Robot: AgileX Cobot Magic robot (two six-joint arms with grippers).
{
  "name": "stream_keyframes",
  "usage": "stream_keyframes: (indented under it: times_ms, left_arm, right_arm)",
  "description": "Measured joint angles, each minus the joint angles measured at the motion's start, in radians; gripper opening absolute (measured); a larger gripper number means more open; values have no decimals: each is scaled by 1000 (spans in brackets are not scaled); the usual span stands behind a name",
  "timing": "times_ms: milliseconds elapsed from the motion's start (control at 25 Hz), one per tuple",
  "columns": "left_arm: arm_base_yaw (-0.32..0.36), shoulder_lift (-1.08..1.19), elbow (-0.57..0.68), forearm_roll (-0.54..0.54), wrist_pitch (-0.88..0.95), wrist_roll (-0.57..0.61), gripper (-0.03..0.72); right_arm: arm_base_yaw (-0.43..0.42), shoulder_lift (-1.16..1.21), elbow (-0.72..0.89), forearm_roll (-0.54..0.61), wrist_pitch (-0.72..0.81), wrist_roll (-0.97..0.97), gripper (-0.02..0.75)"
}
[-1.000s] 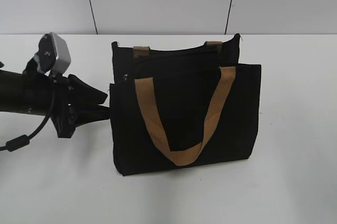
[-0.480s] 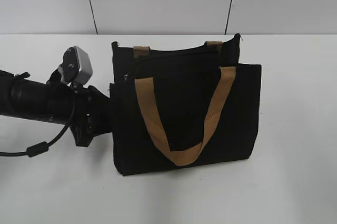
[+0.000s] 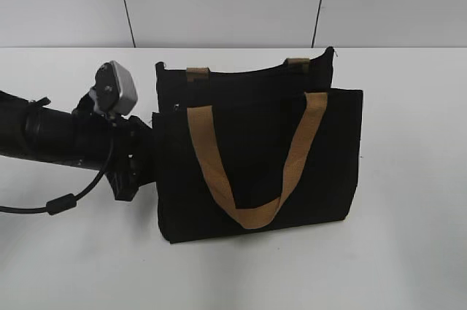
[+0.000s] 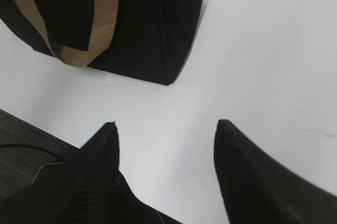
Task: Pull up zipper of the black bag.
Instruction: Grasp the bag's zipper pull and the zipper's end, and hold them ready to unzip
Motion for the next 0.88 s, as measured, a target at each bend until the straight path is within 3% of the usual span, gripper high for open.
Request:
stream_keyframes:
  times_ms: [200, 440, 680, 880]
  left_arm:
    - [-18, 26, -4, -6, -28, 0, 319]
    - [-18, 6, -4, -4, -55, 0, 64]
    - [-20, -137, -4, 4, -168, -95, 52]
    - [-20, -276, -4, 118, -246, -218, 25]
  right_arm:
    - [0, 0, 0, 0, -2, 0, 427]
    - [0, 0, 0, 1, -6, -3, 413]
    - [0, 10, -54, 25, -11, -40, 413]
    - [0, 89, -175, 101, -13, -99, 413]
